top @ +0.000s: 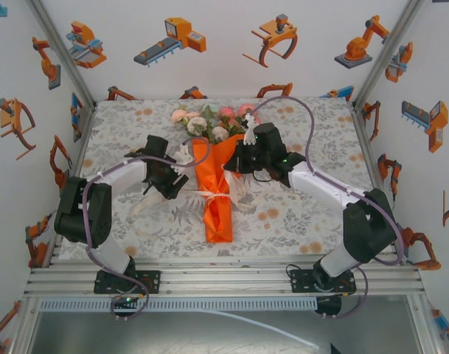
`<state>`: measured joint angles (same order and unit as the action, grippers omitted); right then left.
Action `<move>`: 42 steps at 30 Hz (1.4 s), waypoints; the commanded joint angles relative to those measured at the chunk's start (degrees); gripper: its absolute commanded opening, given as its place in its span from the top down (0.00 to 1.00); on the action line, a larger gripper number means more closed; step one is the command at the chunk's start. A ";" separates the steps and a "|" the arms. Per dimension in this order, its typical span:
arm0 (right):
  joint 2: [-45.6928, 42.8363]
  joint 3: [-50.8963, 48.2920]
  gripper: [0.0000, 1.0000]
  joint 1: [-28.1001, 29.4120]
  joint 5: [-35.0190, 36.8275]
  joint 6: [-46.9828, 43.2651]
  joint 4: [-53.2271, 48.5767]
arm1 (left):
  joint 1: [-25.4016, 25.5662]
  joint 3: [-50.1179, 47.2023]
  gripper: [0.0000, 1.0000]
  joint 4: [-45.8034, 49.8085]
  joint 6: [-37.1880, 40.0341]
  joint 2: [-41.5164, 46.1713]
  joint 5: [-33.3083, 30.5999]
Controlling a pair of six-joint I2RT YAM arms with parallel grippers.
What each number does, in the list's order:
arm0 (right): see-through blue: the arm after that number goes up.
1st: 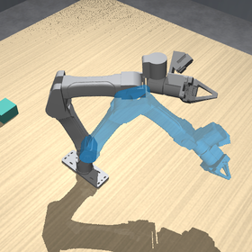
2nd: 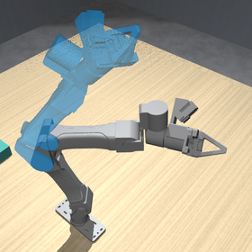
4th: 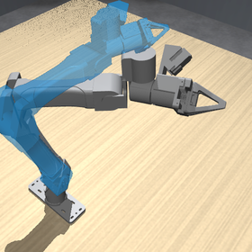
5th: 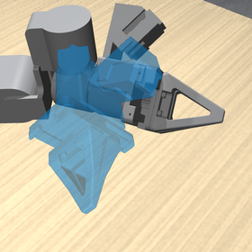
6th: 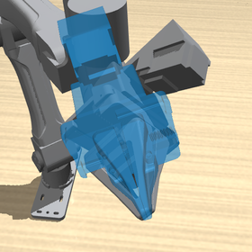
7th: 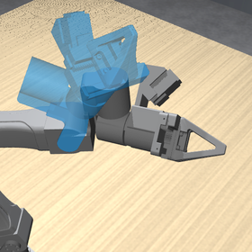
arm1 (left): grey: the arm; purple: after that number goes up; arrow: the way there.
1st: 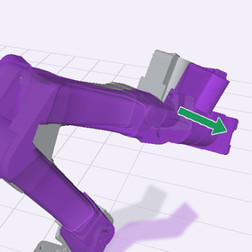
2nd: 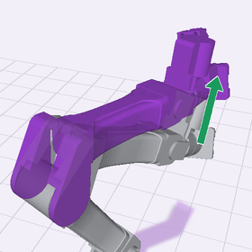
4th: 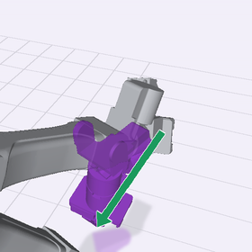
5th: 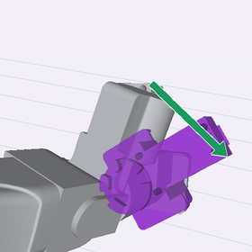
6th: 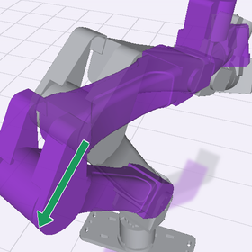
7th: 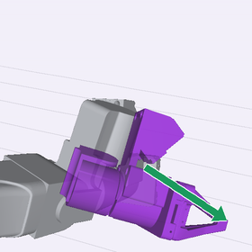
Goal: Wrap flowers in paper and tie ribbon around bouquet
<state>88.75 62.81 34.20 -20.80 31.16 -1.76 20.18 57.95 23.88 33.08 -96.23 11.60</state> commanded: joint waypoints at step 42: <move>14.01 21.07 0.60 3.60 -9.57 10.02 -1.43 | 16.19 -21.22 0.99 -40.26 -35.03 31.86 9.94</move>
<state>107.42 85.25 39.83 -29.17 40.03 -3.27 36.18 37.04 -14.22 -1.34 -64.07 20.62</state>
